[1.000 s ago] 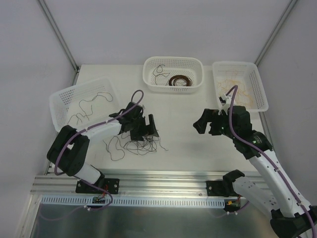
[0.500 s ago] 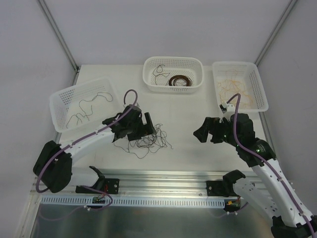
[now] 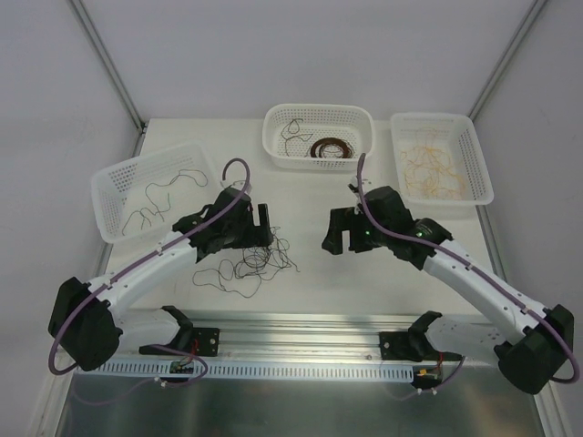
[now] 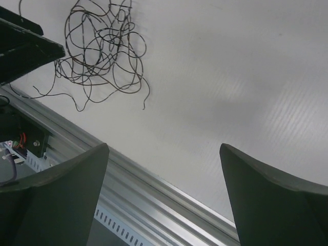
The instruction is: Untangle the cables
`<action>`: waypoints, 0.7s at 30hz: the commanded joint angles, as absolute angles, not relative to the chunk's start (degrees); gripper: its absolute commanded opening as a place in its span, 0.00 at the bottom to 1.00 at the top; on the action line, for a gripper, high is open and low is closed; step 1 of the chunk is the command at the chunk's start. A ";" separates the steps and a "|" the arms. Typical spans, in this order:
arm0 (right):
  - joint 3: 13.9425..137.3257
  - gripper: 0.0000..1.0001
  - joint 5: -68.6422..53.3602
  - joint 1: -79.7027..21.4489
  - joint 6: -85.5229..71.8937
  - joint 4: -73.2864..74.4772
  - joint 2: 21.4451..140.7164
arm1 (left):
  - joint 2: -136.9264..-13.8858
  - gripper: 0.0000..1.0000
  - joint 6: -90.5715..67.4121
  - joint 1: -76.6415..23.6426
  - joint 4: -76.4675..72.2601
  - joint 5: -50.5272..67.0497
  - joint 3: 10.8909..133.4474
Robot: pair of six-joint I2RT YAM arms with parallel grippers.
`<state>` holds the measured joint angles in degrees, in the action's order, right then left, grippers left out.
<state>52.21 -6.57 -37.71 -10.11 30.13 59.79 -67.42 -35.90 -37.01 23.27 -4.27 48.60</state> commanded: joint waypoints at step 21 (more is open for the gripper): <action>64.51 0.93 -18.19 -42.98 -0.44 22.41 75.85 | -72.07 0.49 -39.73 -25.85 25.75 -1.15 45.70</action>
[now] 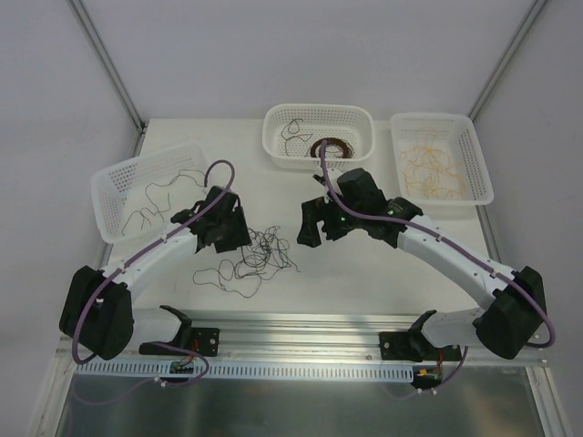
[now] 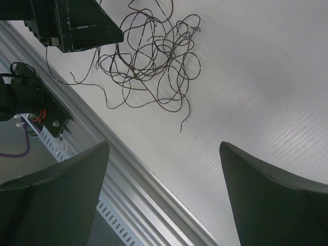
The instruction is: Untangle the cables
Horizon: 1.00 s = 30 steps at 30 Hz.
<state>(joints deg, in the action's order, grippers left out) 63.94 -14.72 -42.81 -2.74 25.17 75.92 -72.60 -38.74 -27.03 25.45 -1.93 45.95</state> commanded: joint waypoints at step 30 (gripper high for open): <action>67.41 0.93 -16.88 -42.98 0.26 27.16 77.61 | -88.24 0.31 -19.16 -24.26 31.55 1.76 58.54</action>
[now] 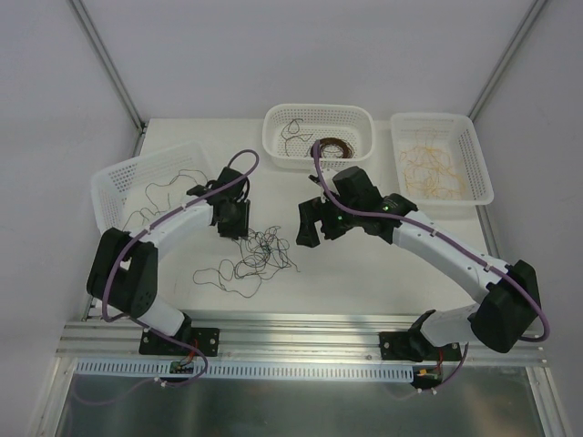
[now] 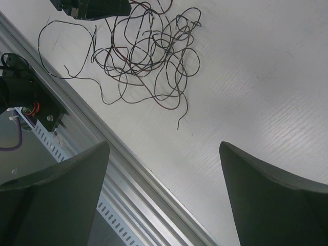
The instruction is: Untangle the cables
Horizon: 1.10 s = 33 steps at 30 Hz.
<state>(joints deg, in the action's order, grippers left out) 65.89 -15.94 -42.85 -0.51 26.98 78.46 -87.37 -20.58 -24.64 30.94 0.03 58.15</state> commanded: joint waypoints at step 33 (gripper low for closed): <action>57.57 0.93 -28.47 -41.13 -10.63 3.53 77.51 | -78.57 0.00 -27.68 -31.46 30.32 15.64 72.68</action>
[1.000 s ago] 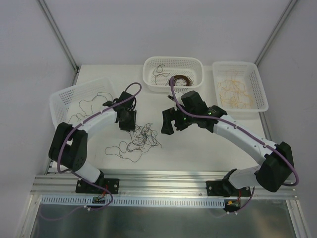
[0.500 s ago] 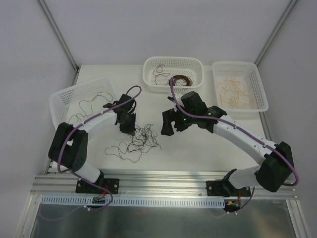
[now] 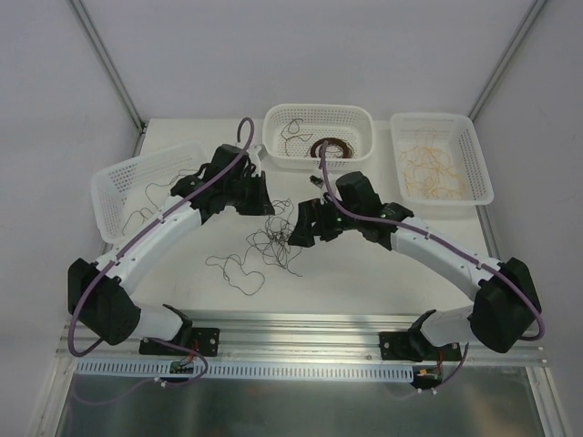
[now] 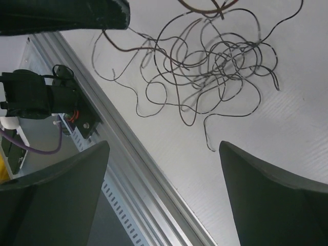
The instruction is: Untangle the cables
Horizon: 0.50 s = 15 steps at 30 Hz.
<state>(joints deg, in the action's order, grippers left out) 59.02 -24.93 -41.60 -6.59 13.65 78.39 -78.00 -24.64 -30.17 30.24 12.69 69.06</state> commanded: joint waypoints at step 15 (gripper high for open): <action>53.52 0.89 -21.71 -38.06 -24.24 -14.13 85.51 | -77.26 0.00 -30.76 -32.34 30.23 18.19 81.82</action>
<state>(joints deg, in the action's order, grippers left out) 51.86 -22.26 -37.91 -20.21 -7.49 82.43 -79.13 -29.08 -31.92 30.44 16.32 79.50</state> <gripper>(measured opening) 0.893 0.010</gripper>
